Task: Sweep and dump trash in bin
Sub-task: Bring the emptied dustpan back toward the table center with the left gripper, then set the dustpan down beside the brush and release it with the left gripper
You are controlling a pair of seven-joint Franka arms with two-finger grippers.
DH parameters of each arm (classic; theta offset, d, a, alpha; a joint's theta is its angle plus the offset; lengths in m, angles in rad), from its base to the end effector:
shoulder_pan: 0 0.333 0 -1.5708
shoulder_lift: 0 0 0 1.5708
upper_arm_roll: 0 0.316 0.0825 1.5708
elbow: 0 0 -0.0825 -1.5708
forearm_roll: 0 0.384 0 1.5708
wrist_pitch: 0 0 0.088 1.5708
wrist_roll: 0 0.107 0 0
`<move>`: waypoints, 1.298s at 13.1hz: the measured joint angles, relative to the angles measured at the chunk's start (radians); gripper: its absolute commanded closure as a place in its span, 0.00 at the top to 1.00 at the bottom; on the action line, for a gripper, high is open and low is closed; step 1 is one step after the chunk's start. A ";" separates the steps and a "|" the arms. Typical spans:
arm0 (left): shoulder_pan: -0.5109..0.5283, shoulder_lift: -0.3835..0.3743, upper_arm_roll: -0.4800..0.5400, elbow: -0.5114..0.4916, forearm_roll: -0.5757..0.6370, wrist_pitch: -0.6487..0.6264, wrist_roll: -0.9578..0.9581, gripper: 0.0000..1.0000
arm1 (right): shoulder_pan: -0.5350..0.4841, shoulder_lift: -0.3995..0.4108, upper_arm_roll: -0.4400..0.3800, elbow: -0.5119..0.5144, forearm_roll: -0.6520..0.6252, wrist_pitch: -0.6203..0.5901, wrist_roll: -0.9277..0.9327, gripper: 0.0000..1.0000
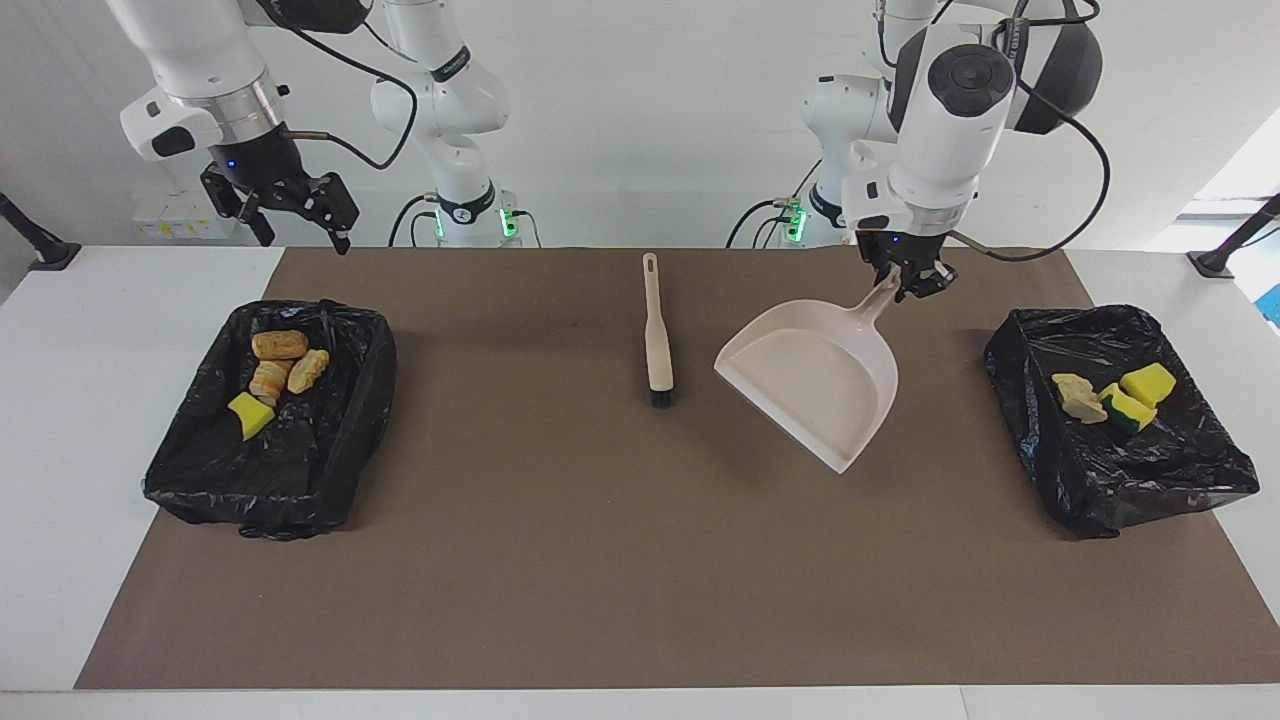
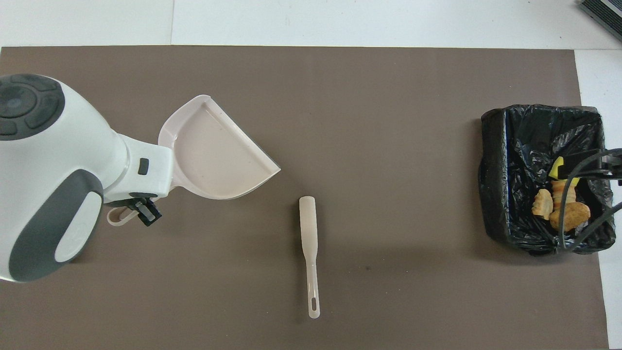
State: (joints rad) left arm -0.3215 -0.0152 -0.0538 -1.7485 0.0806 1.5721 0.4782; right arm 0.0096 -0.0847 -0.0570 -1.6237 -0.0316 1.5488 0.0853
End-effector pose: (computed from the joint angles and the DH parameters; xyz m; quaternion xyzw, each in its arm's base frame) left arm 0.5052 -0.1900 0.5501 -0.9053 0.4152 0.0824 0.0364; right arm 0.5249 -0.0297 0.6433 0.9977 -0.0666 0.0051 0.0133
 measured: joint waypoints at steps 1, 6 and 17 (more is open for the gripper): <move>-0.025 0.000 -0.001 -0.001 -0.028 0.024 -0.073 0.00 | 0.000 0.000 0.001 0.000 0.001 0.000 0.000 1.00; -0.159 0.041 -0.004 -0.015 -0.098 0.165 -0.435 0.00 | 0.001 0.000 0.002 0.000 0.002 0.000 0.000 1.00; -0.283 0.347 -0.005 0.083 -0.107 0.433 -0.839 0.00 | 0.001 0.000 0.002 0.000 0.004 0.000 0.000 1.00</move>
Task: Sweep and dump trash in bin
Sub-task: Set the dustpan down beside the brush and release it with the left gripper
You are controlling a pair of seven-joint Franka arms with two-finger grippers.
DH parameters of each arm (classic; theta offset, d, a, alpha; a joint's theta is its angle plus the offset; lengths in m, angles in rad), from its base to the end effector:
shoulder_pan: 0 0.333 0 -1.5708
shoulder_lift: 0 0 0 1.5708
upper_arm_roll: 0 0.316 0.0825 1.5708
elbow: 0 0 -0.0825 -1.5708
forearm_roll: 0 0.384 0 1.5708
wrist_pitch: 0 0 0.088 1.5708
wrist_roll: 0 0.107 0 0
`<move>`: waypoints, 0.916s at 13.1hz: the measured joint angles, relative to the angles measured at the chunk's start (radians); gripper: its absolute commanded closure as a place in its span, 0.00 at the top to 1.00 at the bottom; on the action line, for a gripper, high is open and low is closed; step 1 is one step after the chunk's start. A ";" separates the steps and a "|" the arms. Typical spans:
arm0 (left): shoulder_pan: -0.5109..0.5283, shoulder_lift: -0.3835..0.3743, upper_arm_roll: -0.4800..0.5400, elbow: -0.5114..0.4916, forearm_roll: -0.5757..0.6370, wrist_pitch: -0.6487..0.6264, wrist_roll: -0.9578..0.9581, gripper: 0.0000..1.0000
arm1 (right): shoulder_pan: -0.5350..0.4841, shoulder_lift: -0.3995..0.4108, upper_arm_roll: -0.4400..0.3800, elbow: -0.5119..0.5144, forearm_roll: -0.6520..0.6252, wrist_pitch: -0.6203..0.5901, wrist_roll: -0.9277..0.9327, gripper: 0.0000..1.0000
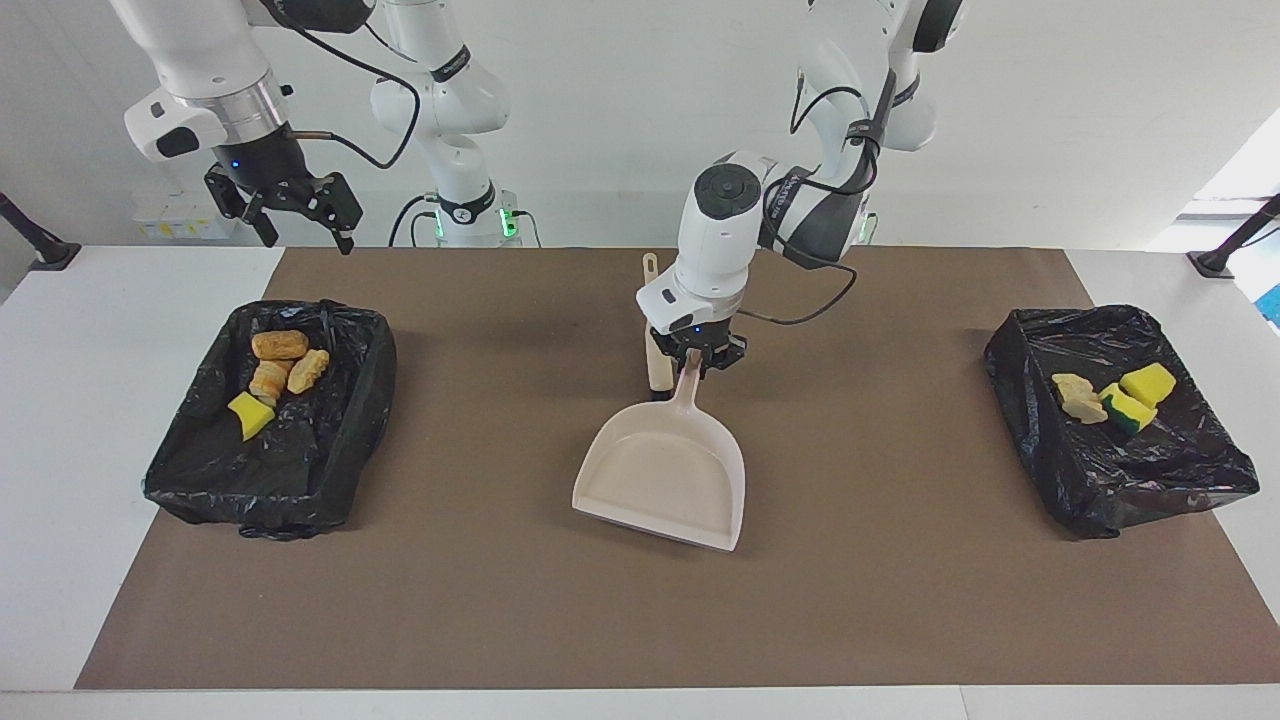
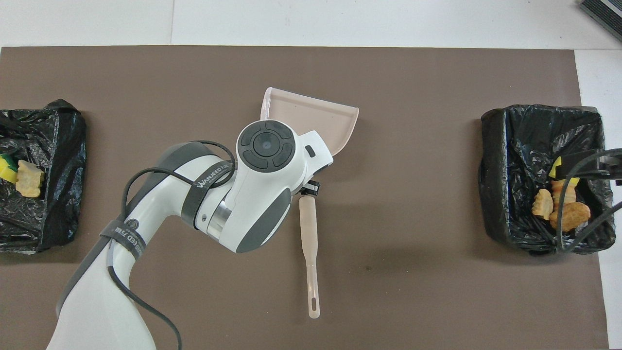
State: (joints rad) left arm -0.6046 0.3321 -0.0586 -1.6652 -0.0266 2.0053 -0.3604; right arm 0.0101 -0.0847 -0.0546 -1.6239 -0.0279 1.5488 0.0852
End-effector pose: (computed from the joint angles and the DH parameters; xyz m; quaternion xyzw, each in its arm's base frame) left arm 0.5163 -0.4007 0.4152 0.9894 -0.1437 -0.0069 0.0209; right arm 0.5250 -0.0277 0.6432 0.9978 -0.0651 0.0050 0.0115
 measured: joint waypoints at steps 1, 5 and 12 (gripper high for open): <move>-0.004 0.017 0.001 0.023 0.000 0.003 -0.035 0.00 | 0.000 0.000 0.000 0.000 0.000 0.000 0.000 1.00; -0.019 0.102 0.001 0.089 0.000 0.023 -0.084 0.00 | 0.000 0.000 0.000 0.000 0.000 0.000 0.000 1.00; -0.026 0.087 0.027 0.104 0.000 0.040 -0.198 1.00 | 0.000 0.000 0.000 0.000 0.000 0.000 0.000 1.00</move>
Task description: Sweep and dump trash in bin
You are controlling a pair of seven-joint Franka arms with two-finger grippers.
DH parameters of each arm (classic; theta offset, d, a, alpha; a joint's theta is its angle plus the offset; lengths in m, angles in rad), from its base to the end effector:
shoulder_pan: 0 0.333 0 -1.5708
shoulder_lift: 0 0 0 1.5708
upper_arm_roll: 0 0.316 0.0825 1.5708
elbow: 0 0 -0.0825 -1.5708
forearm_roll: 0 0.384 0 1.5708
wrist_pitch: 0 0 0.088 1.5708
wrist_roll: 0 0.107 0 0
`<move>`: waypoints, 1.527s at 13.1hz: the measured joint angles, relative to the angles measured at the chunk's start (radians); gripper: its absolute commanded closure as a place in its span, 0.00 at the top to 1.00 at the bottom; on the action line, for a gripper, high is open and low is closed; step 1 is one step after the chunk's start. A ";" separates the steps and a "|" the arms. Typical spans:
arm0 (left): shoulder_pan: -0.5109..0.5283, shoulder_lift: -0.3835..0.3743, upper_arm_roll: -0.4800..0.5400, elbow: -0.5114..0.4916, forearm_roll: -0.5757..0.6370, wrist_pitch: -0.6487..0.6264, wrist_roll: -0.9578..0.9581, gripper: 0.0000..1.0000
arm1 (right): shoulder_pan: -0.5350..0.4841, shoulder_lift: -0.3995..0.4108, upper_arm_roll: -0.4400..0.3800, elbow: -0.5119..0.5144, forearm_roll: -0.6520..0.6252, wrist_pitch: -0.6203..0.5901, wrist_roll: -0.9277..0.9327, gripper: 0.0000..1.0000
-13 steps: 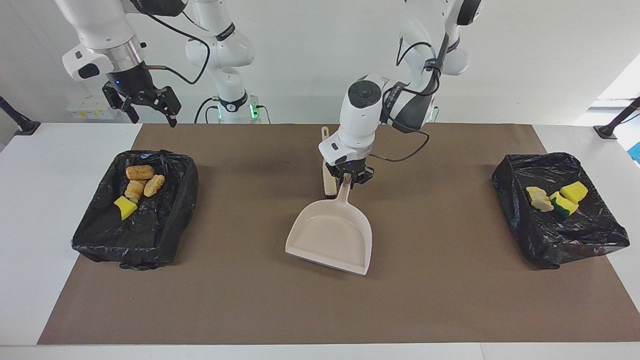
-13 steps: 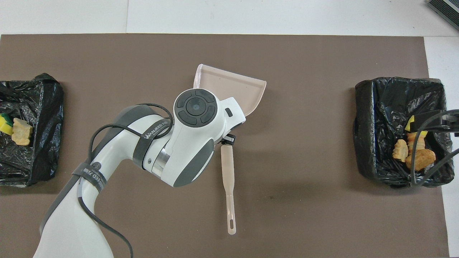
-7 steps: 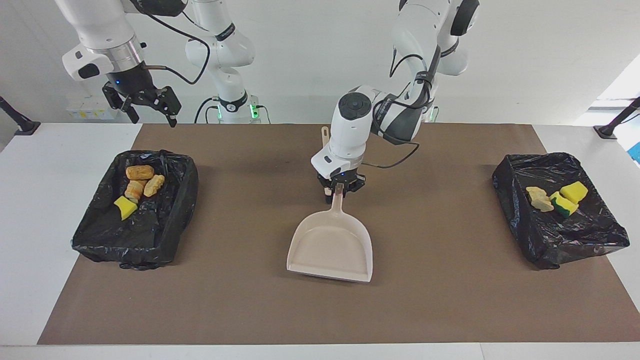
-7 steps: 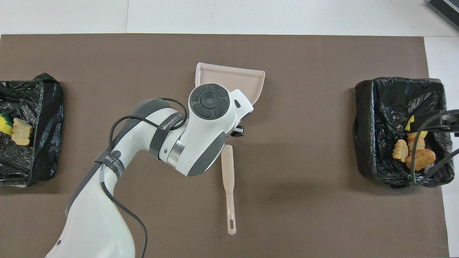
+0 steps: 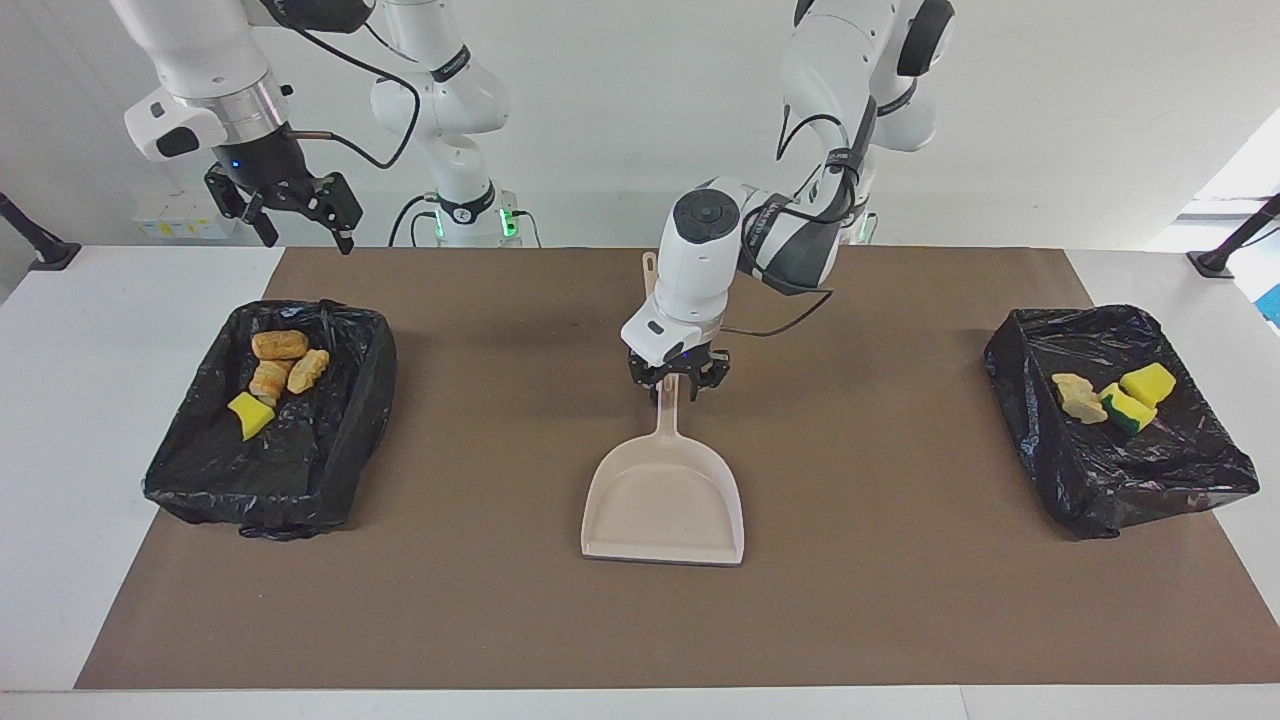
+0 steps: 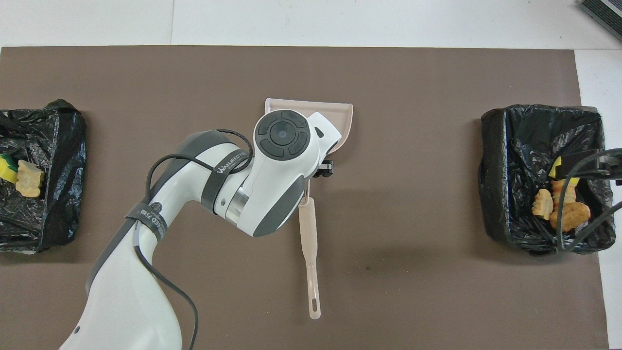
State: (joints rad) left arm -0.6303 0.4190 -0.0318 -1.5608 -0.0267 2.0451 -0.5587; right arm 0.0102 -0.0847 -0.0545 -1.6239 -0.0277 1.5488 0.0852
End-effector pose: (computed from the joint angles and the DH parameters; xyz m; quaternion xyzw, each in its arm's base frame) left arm 0.5402 -0.4193 0.4102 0.9983 -0.0444 0.0162 0.0339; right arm 0.5250 -0.0276 0.6432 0.9978 -0.0650 0.0050 0.0114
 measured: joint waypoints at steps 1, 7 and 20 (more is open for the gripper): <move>0.004 -0.008 0.002 0.000 0.000 -0.003 -0.003 1.00 | 0.000 0.000 0.000 0.000 0.000 0.000 0.000 1.00; 0.076 -0.053 0.008 -0.002 0.000 -0.104 0.009 1.00 | 0.000 0.000 0.000 0.000 0.000 0.000 0.000 1.00; 0.524 -0.119 0.015 0.000 0.000 -0.234 0.684 1.00 | 0.000 0.000 0.000 0.000 0.000 0.000 0.000 1.00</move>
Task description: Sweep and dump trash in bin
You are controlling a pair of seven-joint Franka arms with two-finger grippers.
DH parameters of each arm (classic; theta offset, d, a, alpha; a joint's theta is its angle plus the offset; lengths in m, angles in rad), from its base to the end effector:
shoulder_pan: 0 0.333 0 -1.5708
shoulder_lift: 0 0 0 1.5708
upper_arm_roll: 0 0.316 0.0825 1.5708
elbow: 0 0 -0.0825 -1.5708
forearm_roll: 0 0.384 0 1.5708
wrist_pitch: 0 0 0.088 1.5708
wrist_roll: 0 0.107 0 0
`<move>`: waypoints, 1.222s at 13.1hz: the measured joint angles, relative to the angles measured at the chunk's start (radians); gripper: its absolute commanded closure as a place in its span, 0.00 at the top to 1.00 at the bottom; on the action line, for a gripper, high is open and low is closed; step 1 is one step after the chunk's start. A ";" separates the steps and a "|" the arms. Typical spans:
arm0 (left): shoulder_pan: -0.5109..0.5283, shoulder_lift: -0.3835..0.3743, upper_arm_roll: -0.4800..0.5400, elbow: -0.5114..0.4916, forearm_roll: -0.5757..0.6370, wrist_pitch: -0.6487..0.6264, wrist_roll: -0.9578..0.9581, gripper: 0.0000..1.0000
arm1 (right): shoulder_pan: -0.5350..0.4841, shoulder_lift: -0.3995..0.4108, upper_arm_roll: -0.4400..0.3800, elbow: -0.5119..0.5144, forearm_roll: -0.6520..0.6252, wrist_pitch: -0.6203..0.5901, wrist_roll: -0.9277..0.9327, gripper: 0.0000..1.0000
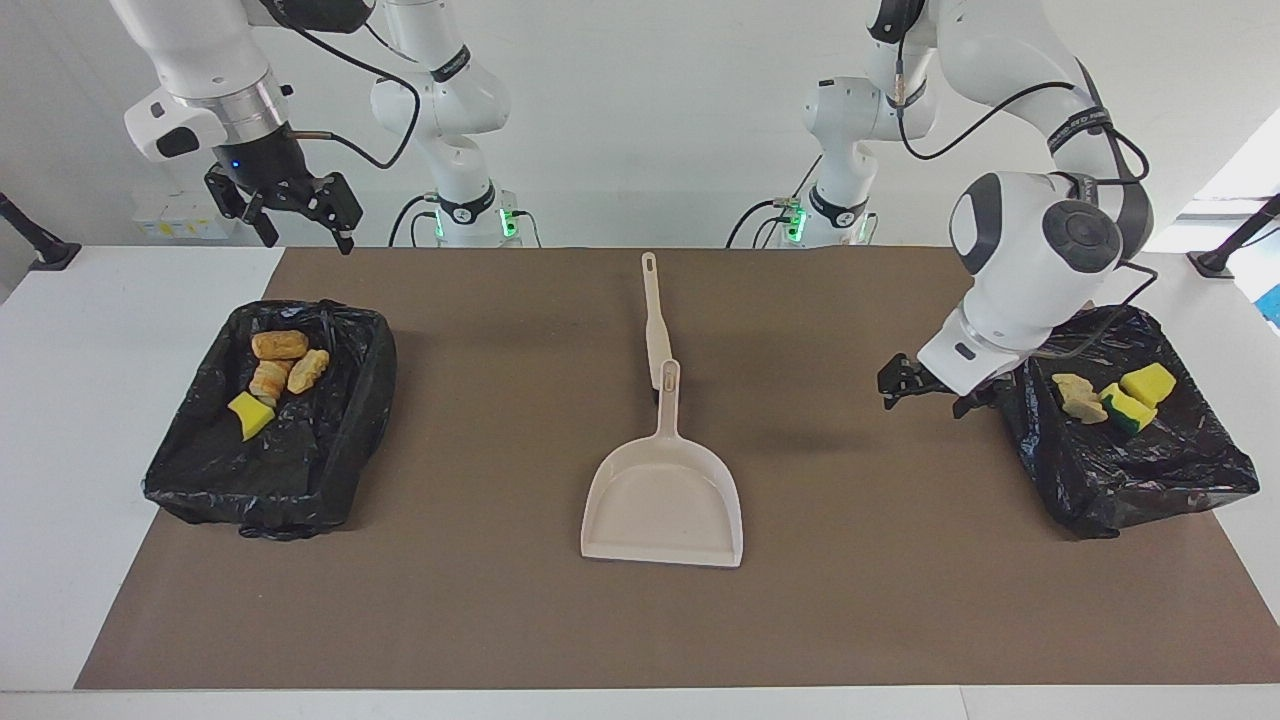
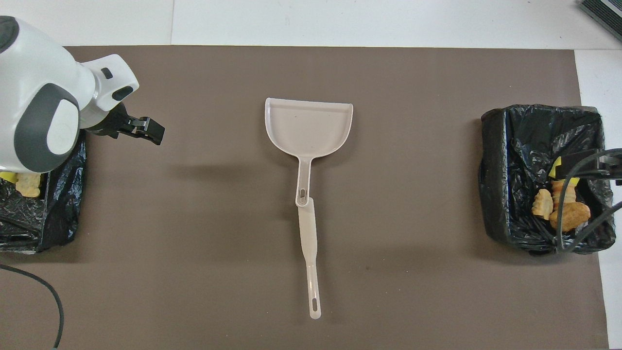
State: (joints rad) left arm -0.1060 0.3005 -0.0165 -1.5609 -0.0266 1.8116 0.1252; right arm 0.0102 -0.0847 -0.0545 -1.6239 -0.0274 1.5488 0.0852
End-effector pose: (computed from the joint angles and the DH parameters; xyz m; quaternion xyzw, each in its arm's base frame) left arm 0.6415 -0.0800 0.4682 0.9924 -0.1197 -0.0249 0.0153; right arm 0.5250 -0.0276 0.6432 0.9978 -0.0650 0.0050 0.0113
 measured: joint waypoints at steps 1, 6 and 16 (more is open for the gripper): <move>0.019 -0.004 0.000 0.000 0.000 -0.002 0.029 1.00 | 0.000 0.000 0.000 0.000 0.000 0.000 0.000 1.00; 0.050 -0.063 0.003 0.000 0.000 -0.041 0.052 1.00 | 0.000 0.000 0.000 0.000 0.000 0.000 0.000 1.00; 0.067 -0.263 0.018 -0.005 0.000 -0.222 -0.012 1.00 | 0.000 0.000 0.000 0.000 0.000 0.000 0.000 1.00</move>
State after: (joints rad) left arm -0.0387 0.0373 0.0013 -1.5656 -0.0265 1.5891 0.1128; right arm 0.0102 -0.0847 -0.0545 -1.6239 -0.0273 1.5488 0.0852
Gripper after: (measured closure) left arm 0.000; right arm 0.000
